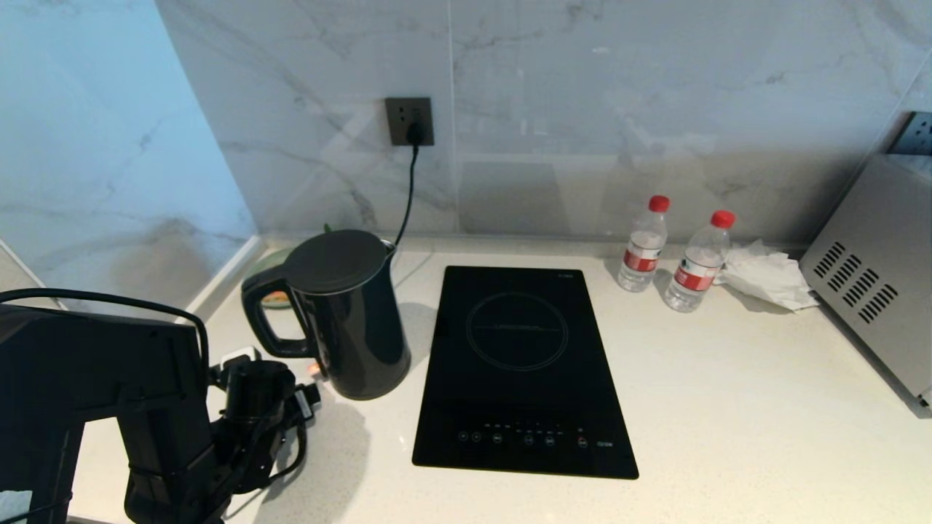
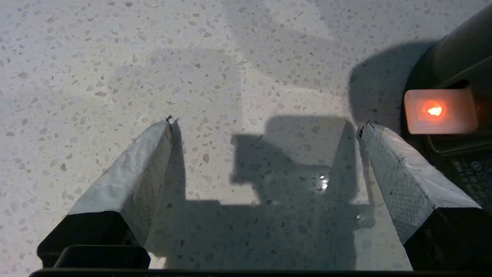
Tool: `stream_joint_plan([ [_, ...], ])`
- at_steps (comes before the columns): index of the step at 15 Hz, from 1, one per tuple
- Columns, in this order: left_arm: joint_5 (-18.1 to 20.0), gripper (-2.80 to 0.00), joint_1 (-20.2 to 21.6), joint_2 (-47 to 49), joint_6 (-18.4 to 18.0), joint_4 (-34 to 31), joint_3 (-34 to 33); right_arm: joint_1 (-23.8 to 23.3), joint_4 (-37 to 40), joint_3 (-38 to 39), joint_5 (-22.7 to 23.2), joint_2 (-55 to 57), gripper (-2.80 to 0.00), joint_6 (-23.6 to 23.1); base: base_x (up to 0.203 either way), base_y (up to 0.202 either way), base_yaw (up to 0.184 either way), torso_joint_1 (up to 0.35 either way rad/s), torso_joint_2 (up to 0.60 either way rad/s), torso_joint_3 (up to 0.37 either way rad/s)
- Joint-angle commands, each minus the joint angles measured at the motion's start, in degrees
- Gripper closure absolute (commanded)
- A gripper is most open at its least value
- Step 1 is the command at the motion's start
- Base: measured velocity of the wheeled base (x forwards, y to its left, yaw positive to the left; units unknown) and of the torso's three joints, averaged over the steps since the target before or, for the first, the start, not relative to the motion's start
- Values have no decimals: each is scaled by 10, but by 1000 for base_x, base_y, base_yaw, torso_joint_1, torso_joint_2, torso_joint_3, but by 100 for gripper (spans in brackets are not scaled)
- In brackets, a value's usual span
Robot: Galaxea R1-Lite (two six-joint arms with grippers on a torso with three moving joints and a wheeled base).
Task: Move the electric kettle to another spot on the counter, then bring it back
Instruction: Finish boiling water
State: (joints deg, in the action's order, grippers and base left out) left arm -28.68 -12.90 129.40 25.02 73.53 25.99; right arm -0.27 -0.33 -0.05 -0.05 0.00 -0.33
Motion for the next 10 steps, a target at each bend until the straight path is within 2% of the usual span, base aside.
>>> stream_joint_plan([
  [1,-6,-280,2,-1,7,5,9,0,0,0,0,-1,0,0,0,0,0,0,0,0],
  [10,-6,-280,13,-8,11,5,3,0,0,0,0,0,0,0,0,0,0,0,0,0],
])
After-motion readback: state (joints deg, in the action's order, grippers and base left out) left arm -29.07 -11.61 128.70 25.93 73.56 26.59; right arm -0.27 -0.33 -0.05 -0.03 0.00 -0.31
